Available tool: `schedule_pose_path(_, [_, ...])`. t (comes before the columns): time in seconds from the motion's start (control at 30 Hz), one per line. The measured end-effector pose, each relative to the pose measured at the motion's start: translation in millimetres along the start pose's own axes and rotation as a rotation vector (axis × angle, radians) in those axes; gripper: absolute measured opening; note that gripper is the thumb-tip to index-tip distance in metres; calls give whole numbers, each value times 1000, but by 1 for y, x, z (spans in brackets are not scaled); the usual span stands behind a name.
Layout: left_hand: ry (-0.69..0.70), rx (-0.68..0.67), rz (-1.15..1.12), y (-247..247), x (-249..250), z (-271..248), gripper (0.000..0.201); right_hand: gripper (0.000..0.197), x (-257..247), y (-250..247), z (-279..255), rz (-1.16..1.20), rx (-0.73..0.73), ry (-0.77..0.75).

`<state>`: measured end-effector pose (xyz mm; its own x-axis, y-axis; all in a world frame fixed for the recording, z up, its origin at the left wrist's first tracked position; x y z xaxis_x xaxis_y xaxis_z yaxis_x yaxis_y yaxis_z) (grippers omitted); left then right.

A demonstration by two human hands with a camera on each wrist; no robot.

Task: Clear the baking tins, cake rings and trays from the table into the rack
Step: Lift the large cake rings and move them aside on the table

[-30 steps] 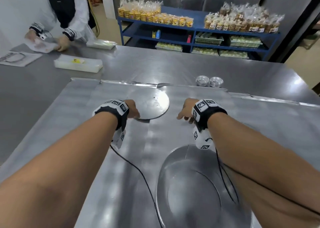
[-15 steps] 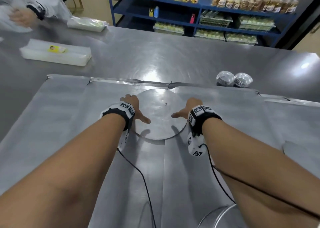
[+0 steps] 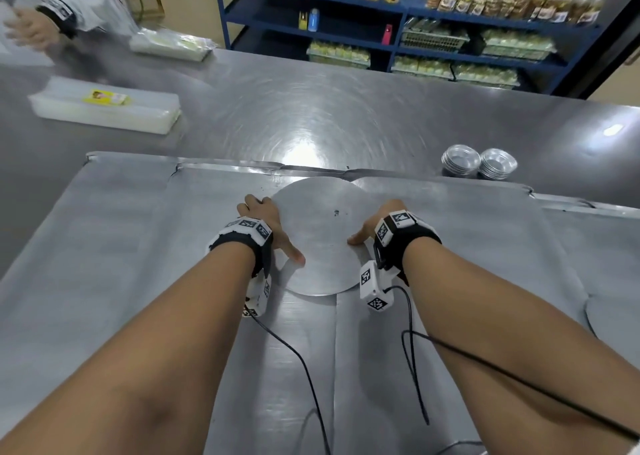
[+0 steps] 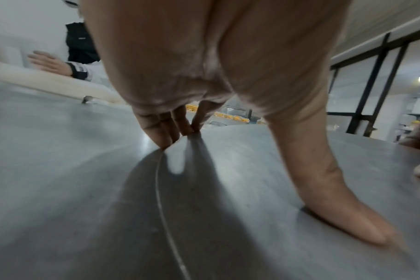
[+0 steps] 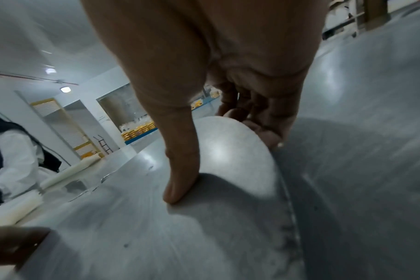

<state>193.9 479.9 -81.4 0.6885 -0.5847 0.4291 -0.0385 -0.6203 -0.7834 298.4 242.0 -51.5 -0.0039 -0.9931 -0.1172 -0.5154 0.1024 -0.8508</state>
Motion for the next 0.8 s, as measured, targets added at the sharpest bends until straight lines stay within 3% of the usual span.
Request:
schedule_pose_path(0.1, [-29, 86, -288, -13, -8, -6, 121, 110, -1, -9, -8, 81, 39, 11])
schedule_pose_path(0.23, [10, 216, -553, -45, -5, -23, 108, 115, 2, -24, -24, 167, 103, -18])
schedule_pose_path(0.6, [167, 410, -452, -128, 59, -155, 96, 126, 35, -122, -115, 249, 263, -201])
schedule_pose_path(0.8, [299, 382, -265, -127, 111, -256, 93, 106, 104, -153, -191, 54, 350, -351])
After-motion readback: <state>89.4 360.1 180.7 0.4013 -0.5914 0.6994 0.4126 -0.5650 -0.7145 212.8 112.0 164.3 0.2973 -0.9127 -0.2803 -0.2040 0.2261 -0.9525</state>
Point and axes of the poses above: each hand's wrist, its own z-axis towards the middle knuckle, its own y-axis out of the palm, x = y × z, the point moved 10 cm from there along z, towards the middle knuckle, and after that the axes turned 14 degrees about -z, right-handed, at the moved point
